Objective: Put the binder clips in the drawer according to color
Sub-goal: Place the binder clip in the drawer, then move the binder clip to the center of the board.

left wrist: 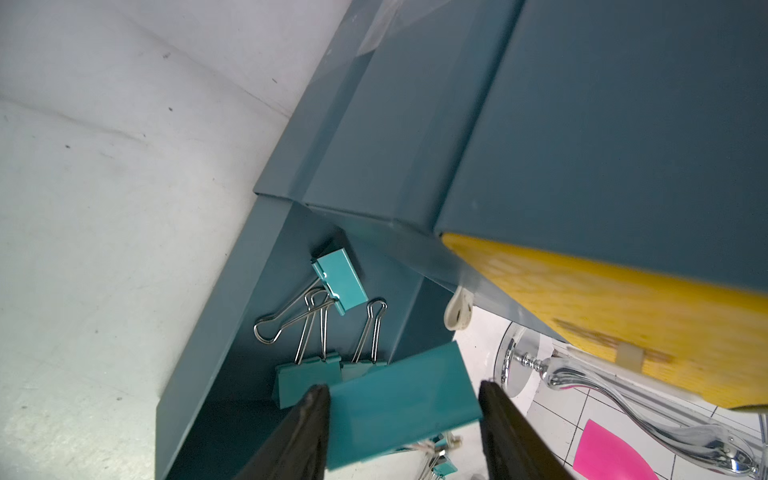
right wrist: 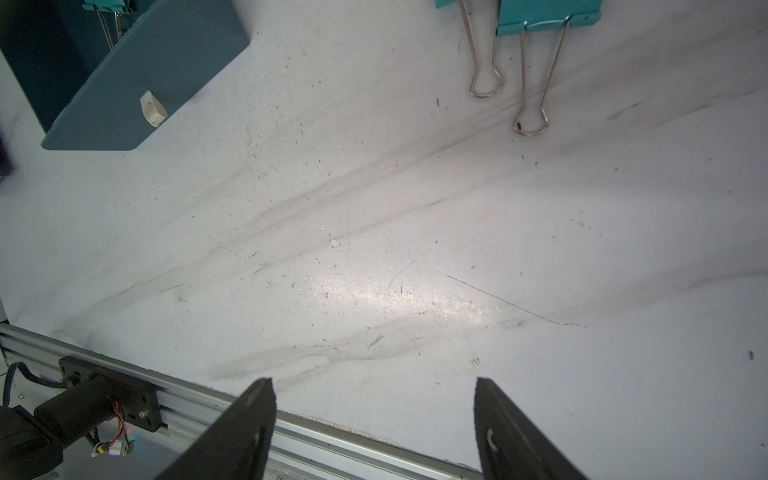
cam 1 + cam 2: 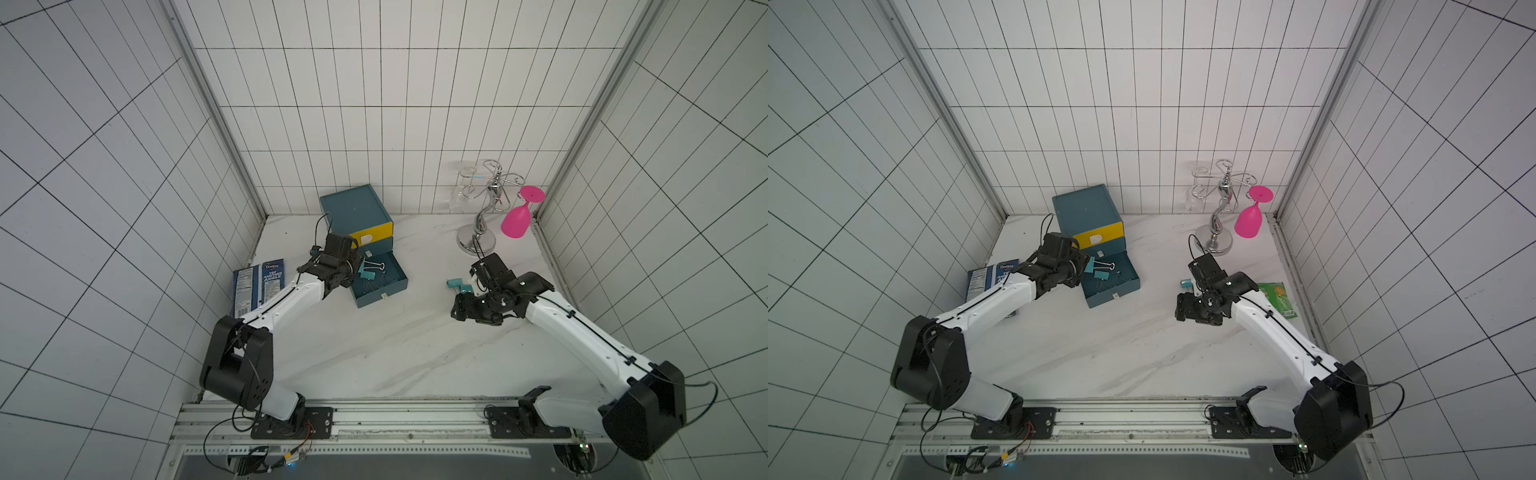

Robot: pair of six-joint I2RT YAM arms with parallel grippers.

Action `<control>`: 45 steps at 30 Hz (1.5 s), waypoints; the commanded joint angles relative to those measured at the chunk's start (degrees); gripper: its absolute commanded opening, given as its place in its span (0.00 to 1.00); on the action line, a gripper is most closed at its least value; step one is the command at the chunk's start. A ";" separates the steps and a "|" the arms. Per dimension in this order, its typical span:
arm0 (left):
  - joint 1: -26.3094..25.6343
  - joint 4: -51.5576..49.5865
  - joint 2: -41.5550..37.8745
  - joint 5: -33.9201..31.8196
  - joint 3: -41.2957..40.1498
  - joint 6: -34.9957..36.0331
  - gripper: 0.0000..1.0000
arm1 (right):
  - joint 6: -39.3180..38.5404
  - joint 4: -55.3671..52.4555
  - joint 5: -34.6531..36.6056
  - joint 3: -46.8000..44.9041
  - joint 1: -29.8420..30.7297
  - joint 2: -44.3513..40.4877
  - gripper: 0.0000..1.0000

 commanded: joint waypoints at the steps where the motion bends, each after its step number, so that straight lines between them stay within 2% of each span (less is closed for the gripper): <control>1: -0.73 1.84 -0.01 0.44 -0.39 -0.32 0.67 | -0.34 -1.34 0.04 -0.20 -0.93 -0.85 0.79; 7: -1.18 1.23 -1.97 0.71 -1.70 -0.19 0.74 | -0.25 -1.34 0.56 0.70 -1.61 -0.28 0.82; 16: -4.21 -3.76 -10.54 0.00 -5.34 2.20 0.74 | 1.49 -1.31 3.53 2.12 -4.03 2.86 0.82; 25: -4.52 -17.19 -18.04 6.38 -4.58 14.98 0.70 | 0.87 1.19 5.51 5.00 -10.63 10.08 0.84; 34: -4.52 -29.36 -25.24 9.83 -4.12 26.67 0.70 | -1.48 4.32 2.00 8.71 -16.43 22.11 0.81; 38: -4.43 -33.28 -29.20 8.53 -6.10 28.33 0.70 | -1.52 4.13 3.23 10.76 -18.61 27.17 0.69; 43: -4.25 -32.94 -34.13 8.39 -9.83 27.31 0.70 | -2.01 3.14 4.91 11.89 -19.39 29.68 0.50; 44: -4.23 -32.79 -34.80 8.06 -10.32 27.03 0.70 | -2.01 3.20 4.53 11.80 -19.39 29.92 0.46; 45: -4.17 -32.46 -35.41 7.68 -10.78 26.87 0.70 | -2.01 3.52 3.84 11.74 -19.43 30.13 0.36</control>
